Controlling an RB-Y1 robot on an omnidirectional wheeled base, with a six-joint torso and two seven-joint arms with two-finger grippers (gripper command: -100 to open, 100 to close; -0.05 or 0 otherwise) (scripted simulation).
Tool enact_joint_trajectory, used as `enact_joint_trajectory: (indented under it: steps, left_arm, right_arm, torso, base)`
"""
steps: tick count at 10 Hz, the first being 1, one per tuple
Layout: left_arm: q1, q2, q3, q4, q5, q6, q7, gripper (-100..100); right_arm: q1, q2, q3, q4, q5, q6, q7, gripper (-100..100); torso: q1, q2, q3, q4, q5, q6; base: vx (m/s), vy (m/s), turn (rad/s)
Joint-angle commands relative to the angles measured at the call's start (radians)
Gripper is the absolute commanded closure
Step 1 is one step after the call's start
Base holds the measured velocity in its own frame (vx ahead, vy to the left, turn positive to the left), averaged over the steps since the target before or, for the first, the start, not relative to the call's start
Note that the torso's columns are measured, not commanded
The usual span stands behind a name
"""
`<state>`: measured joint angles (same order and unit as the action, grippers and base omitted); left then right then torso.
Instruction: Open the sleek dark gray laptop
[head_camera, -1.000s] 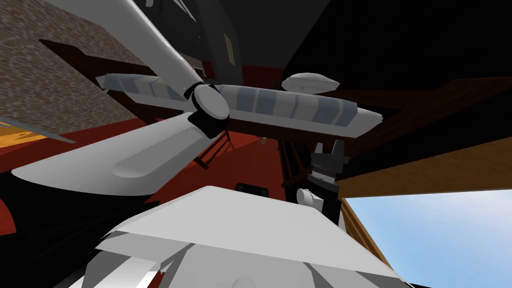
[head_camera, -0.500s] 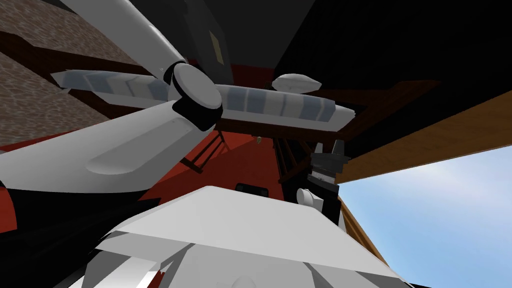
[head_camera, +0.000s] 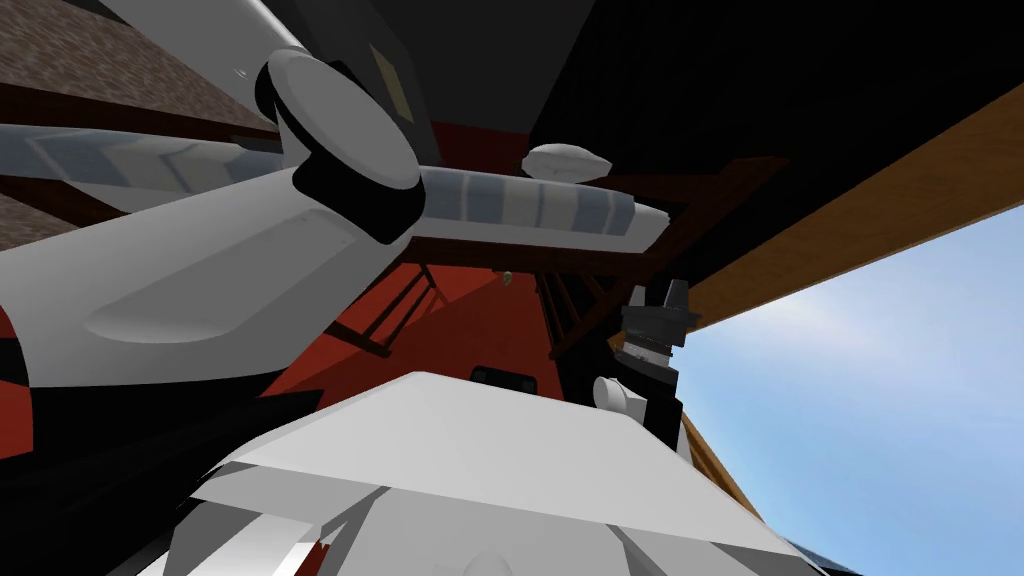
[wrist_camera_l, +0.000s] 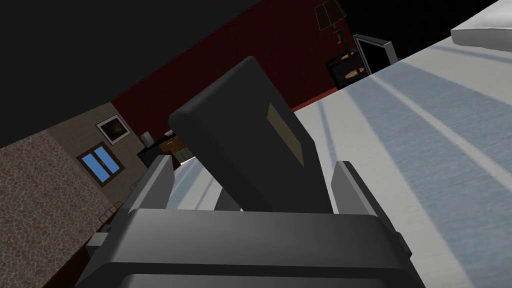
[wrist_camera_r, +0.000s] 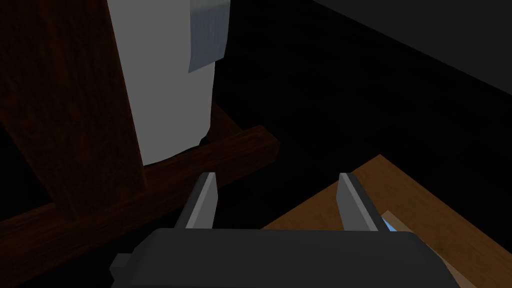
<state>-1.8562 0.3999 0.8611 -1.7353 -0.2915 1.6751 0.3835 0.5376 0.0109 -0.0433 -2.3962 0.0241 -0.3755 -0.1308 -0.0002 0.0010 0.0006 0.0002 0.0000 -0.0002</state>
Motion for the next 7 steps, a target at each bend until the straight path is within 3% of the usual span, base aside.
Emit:
enact_joint_trajectory:
  steps: [1, 7]
  left_arm:
    - [-0.017, 0.013, -0.007, 0.004, -0.055, -0.025, 0.036, -100]
    - [0.016, 0.016, -0.009, 0.045, -0.169, -0.034, 0.091, -100]
  right_arm:
    - [0.0, 0.0, 0.0, 0.0, 0.0, 0.0, 0.0, 0]
    - [0.0, 0.0, 0.0, 0.0, 0.0, 0.0, 0.0, 0]
  torso:
    - [0.001, 0.0, 0.0, 0.0, 0.0, 0.0]
    - [0.001, -0.003, -0.002, -0.001, 0.0, 0.0]
  base:
    - [-0.009, -0.057, -0.103]
    - [0.039, -0.039, 0.037]
